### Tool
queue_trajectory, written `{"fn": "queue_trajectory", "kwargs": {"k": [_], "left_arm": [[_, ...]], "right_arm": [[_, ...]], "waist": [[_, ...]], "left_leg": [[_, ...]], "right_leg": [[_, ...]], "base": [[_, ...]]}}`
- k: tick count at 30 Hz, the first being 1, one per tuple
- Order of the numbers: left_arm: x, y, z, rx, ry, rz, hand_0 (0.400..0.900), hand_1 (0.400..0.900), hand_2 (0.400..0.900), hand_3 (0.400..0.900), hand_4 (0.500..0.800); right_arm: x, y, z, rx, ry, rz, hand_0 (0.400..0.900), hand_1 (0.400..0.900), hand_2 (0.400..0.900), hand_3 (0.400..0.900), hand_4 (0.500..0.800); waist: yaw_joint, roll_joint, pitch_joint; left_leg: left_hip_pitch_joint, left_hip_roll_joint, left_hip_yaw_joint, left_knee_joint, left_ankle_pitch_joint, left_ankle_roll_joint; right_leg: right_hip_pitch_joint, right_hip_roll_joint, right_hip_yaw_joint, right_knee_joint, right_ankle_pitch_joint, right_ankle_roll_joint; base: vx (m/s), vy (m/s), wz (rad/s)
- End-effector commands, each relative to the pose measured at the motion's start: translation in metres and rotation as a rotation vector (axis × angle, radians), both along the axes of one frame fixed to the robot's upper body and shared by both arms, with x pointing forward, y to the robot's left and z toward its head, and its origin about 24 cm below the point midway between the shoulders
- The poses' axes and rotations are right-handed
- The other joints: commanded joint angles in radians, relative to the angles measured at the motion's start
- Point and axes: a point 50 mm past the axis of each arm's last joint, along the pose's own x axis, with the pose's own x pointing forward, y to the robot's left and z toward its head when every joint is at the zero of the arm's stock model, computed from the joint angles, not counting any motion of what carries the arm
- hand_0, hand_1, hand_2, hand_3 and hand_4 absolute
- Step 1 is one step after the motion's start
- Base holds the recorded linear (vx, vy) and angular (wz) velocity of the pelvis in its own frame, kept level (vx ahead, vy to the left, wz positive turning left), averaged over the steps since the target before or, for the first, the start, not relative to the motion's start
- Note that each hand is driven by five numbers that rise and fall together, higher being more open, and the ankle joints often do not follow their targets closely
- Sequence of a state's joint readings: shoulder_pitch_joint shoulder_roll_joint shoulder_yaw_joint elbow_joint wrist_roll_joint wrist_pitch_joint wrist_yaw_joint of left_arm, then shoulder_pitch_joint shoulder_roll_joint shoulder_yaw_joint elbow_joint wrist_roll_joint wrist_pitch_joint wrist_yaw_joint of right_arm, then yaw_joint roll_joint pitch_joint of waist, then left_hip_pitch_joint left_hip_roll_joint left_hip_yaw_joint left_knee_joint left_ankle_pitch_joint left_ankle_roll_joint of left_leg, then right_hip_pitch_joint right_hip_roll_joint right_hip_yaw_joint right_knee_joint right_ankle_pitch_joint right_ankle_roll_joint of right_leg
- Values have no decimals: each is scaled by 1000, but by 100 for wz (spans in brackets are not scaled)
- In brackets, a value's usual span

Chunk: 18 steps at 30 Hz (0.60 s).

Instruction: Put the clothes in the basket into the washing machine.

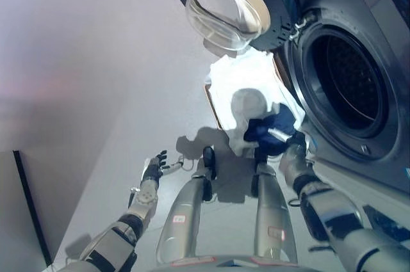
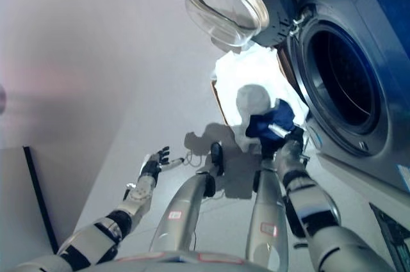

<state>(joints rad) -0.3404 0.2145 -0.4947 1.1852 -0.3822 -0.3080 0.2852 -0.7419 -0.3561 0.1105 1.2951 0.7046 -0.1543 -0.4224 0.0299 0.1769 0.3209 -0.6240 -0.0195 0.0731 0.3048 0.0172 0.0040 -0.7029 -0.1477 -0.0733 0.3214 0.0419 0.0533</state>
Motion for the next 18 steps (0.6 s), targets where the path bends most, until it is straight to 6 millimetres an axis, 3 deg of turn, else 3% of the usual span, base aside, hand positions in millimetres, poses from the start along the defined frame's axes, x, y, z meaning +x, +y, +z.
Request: {"fn": "queue_trajectory", "kwargs": {"k": [1,3,4,6,9,14,18], "left_arm": [[-29,21,-16,83,93,20,900,900,900,900,800],[-37,8,-22,43,100,-3,900,900,900,900,800],[-38,9,-23,46,104,-6,900,900,900,900,800],[-43,5,-26,24,118,-20,900,900,900,900,800],[-50,2,-31,12,150,-41,900,900,900,900,800],[-56,-1,-34,-4,170,-51,900,900,900,900,800],[-56,-4,-34,-20,161,-51,900,900,900,900,800]], "right_arm": [[39,-57,155,66,-603,-244,400,400,400,400,500],[8,-44,58,349,-599,-354,400,400,400,400,500],[7,-44,55,352,-599,-357,400,400,400,400,500],[0,-69,67,399,-687,-472,400,400,400,400,500],[-4,-87,80,367,-704,-501,400,400,400,400,500],[-7,-105,105,337,-778,-549,400,400,400,400,500],[-15,-128,140,257,-851,-606,400,400,400,400,500]], "waist": [[40,69,-51],[36,111,-62],[38,109,-65],[55,138,-90],[62,157,-113],[72,178,-140],[81,198,-153]], "left_leg": [[10,-26,-21,-137,121,-51],[46,-34,-22,-159,124,-44],[49,-34,-24,-161,124,-44],[70,-40,-32,-167,125,-45],[89,-42,-37,-179,126,-45],[104,-41,-34,-199,131,-47],[109,-41,-39,-214,145,-53]], "right_leg": [[87,4,-64,-21,-28,-9],[123,-4,-62,-38,-31,-3],[127,-4,-63,-40,-32,-3],[154,-13,-72,-52,-40,-3],[172,-16,-70,-60,-40,0],[177,-15,-68,-67,-41,3],[177,-18,-72,-63,-46,2]], "base": [[94,52,12],[85,83,6],[35,42,12],[41,14,21],[39,25,5],[17,7,1],[3,-2,9]]}}
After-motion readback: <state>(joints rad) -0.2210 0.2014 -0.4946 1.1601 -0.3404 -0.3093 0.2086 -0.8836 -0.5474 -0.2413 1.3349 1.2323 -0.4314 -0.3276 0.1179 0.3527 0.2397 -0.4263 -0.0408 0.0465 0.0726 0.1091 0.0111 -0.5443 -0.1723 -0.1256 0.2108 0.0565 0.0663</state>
